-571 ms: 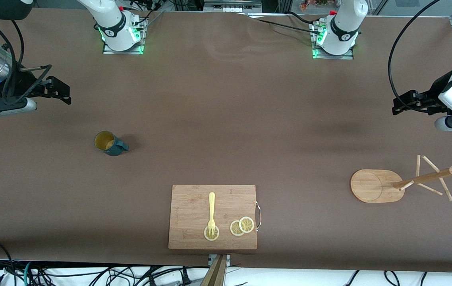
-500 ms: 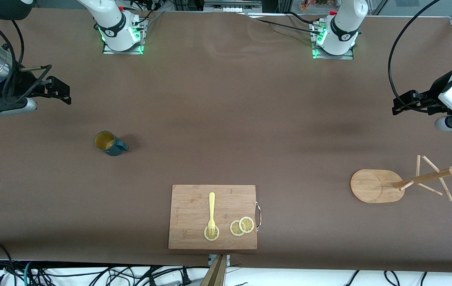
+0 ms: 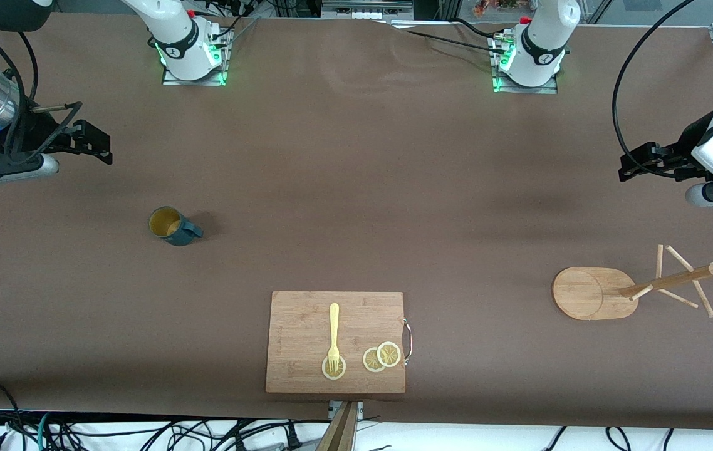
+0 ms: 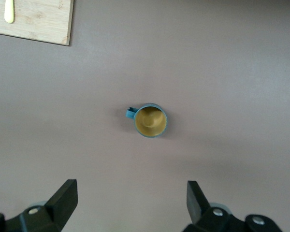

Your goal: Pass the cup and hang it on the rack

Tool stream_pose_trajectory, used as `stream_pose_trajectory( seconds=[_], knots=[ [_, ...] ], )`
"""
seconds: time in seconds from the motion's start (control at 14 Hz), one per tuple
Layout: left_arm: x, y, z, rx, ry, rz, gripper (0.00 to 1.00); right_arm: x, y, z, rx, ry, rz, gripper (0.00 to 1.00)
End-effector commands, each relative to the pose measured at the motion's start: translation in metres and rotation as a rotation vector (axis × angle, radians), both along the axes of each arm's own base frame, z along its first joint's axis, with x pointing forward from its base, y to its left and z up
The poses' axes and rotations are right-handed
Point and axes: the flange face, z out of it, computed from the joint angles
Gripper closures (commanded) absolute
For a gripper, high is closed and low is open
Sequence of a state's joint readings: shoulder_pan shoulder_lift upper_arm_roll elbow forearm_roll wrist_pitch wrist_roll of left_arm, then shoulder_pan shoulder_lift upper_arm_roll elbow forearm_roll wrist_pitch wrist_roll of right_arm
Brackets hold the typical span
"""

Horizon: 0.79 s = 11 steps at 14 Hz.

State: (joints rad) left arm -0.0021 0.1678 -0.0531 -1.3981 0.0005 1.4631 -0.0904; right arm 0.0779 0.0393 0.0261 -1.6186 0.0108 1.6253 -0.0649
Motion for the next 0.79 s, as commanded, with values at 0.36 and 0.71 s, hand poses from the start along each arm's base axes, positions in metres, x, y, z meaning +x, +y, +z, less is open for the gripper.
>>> stream_pose_trajectory(
  seconds=[0.36, 0.71],
  knots=[
    [0.003, 0.002, 0.006, -0.019, 0.004, -0.017, 0.0, -0.006, -0.007, 0.0, -0.012, 0.023, 0.015, 0.0],
    [0.004, 0.002, 0.005, -0.02, 0.005, -0.017, 0.0, -0.005, -0.008, -0.008, -0.016, 0.036, 0.013, 0.0]
  ],
)
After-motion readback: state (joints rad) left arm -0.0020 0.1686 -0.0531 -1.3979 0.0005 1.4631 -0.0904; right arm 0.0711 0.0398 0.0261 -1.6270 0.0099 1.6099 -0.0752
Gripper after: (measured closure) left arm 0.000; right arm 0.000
